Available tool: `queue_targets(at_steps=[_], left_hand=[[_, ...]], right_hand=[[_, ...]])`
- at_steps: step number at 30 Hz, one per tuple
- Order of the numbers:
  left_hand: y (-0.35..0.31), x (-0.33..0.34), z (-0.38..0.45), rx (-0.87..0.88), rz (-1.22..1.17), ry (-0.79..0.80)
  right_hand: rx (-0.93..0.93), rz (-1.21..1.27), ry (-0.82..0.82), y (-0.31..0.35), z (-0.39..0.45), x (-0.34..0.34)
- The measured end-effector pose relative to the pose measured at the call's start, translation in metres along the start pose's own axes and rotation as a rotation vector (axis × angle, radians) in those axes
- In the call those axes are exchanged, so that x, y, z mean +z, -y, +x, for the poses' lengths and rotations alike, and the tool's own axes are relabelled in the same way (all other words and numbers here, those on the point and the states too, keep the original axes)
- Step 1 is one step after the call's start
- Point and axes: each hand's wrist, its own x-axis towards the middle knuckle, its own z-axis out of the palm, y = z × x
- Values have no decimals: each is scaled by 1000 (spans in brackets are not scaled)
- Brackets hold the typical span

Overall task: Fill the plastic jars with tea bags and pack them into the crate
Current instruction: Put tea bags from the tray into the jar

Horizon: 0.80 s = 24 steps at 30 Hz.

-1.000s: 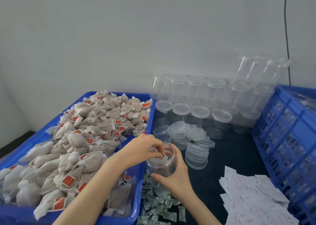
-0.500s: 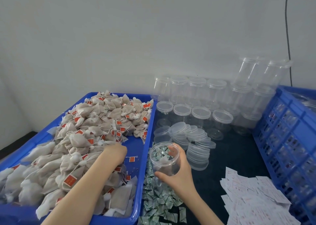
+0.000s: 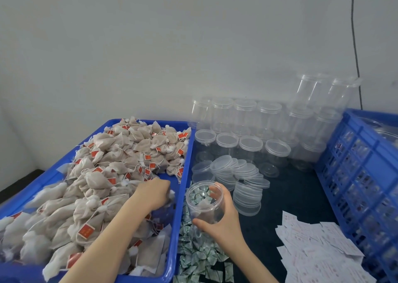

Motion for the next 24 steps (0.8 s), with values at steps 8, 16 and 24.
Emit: queue_targets(at_steps=[8,16,24], left_hand=[[-9,-18,-9,59,-438,-595],[-28,-24,-20,224,-954,-695],[-29,-22,-24,397,-929,-456]], right_hand=[[35,-20,-2,-5,1,5],[48,-5,21,-5,0,10],[54,4,8,-4,1,12]])
